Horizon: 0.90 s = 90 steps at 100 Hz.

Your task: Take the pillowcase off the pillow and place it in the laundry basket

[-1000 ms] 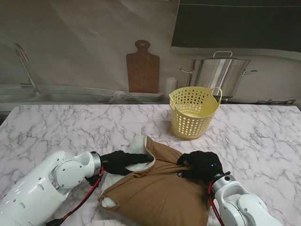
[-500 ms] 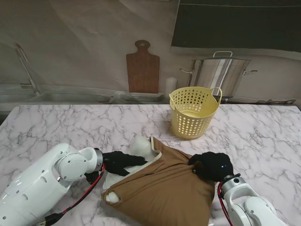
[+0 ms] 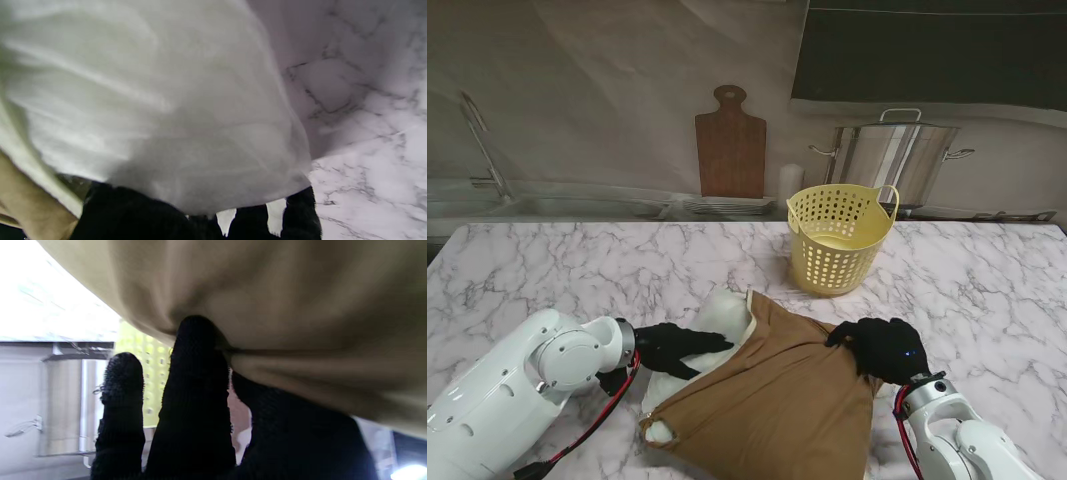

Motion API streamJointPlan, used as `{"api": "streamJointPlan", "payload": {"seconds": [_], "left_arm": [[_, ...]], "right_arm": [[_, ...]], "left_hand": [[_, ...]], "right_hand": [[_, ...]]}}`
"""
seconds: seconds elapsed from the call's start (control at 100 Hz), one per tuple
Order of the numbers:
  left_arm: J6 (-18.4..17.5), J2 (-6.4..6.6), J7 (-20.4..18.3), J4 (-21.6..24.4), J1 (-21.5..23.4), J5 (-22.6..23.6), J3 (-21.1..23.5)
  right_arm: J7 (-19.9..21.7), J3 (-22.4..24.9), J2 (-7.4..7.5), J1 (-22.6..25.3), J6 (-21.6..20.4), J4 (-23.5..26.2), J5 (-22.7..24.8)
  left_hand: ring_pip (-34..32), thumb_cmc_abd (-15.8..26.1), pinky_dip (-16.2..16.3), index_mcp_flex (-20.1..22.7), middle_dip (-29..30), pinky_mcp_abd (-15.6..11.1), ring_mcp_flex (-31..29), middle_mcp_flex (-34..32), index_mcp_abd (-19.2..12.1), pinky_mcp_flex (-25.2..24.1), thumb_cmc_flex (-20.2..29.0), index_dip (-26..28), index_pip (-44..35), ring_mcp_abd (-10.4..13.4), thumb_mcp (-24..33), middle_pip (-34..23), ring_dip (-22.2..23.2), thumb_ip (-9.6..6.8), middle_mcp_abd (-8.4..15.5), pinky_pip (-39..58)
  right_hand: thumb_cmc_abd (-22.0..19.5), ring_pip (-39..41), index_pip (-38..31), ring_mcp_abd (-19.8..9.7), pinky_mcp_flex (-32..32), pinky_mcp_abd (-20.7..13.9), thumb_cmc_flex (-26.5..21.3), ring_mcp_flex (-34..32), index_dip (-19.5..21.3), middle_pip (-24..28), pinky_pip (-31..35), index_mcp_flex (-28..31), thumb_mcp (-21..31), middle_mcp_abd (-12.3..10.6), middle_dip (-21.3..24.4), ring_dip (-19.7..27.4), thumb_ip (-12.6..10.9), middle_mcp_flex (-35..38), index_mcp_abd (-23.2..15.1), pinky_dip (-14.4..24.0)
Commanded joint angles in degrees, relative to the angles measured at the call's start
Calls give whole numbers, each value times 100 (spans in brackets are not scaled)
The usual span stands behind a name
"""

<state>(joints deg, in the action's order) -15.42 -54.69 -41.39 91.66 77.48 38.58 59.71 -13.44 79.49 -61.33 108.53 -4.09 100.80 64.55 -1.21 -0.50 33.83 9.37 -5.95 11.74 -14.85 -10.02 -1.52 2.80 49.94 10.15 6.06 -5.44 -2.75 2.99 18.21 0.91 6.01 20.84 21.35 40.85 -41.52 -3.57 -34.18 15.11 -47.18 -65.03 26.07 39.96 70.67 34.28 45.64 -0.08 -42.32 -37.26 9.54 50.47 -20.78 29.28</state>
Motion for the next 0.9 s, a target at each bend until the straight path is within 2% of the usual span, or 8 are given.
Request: {"api": "streamJointPlan", "payload": {"seconds": [0.0,0.09,0.34,0.45,0.56,0.67,0.78,0.89], "left_arm": [[72,109,-166,-241,59,35,-169],[154,99,-153,-235,-148,-58,-391],[906,100,-347,-482,-942,-483,-1319],[1185,93,-368,-482,-1047,-453,-1465],[1479,93,-424,-463,-1131,-394,-1569],[1731,105,-512,-464,-1239,-367,-1683],[1866,112,-560,-461,-1293,-310,-1736],[1832,112,-569,-440,-1232,-243,-1651]], "right_arm": [[94,-28,-22,95,-106,290,-115],[119,-41,-59,161,-329,515,-403],[-125,-129,-93,480,-525,1107,-373],[70,-216,-76,611,-580,1317,-409],[652,-345,10,684,-502,1508,-207],[1199,-625,108,600,-286,1542,172],[1654,-923,177,407,-73,1458,375],[1833,-1088,202,232,123,1274,430]], "left_hand": [[-595,-575,14,381,-142,295,-392,-274,426,95,486,132,-571,-562,134,-417,202,-20,-832,132],[-596,-413,17,368,-150,305,-393,-279,445,80,467,141,-570,-562,143,-413,206,-11,-849,136],[-590,174,64,302,-189,301,-373,-288,694,68,545,181,-567,-624,105,-390,220,61,-986,194],[-612,254,105,266,-218,351,-433,-356,858,100,649,176,-554,-703,88,-391,236,79,-1135,251],[-632,311,147,303,-250,402,-503,-489,1037,134,703,168,-561,-763,72,-400,248,94,-1250,323],[-632,330,179,320,-269,416,-521,-534,1107,135,725,161,-567,-800,55,-379,252,107,-1308,388],[-631,337,200,284,-283,417,-524,-528,1099,127,724,151,-559,-786,41,-358,255,112,-1316,442],[-618,302,201,249,-292,403,-489,-483,991,91,699,151,-560,-764,31,-337,253,110,-1302,468]], "right_hand": [[-281,-545,-719,156,326,189,407,382,-262,-374,-169,-293,-468,-28,394,266,-169,-391,762,16],[-458,-1401,-19,481,835,296,1084,1067,-280,-549,-474,-488,-1023,127,1138,662,-331,-965,1093,-36],[-854,-2323,1222,861,1510,509,1585,1976,258,-1060,-1004,-248,-1805,344,1628,1259,-713,-1446,1349,-125],[-839,-2967,2126,1237,2185,818,2331,2765,169,-1800,-1718,-949,-2268,530,2171,1700,-688,-2139,1572,-374],[-592,-3573,3182,1627,2671,1097,3464,3599,-154,-2601,-2575,-1925,-1919,581,2930,2299,-535,-2999,1681,-748],[-248,-3767,3716,1713,2946,1243,3991,4071,-240,-3031,-2996,-2399,-1554,531,3312,2543,-404,-3725,1639,-980],[324,-3467,3182,1543,2606,1254,3502,3648,262,-2924,-2716,-2201,-1273,476,3265,2392,-410,-3577,1488,-807],[373,-2458,1895,850,1698,966,784,1933,1186,-1641,-1741,-1312,-2090,-130,2256,1423,-758,-1837,671,2]]}}
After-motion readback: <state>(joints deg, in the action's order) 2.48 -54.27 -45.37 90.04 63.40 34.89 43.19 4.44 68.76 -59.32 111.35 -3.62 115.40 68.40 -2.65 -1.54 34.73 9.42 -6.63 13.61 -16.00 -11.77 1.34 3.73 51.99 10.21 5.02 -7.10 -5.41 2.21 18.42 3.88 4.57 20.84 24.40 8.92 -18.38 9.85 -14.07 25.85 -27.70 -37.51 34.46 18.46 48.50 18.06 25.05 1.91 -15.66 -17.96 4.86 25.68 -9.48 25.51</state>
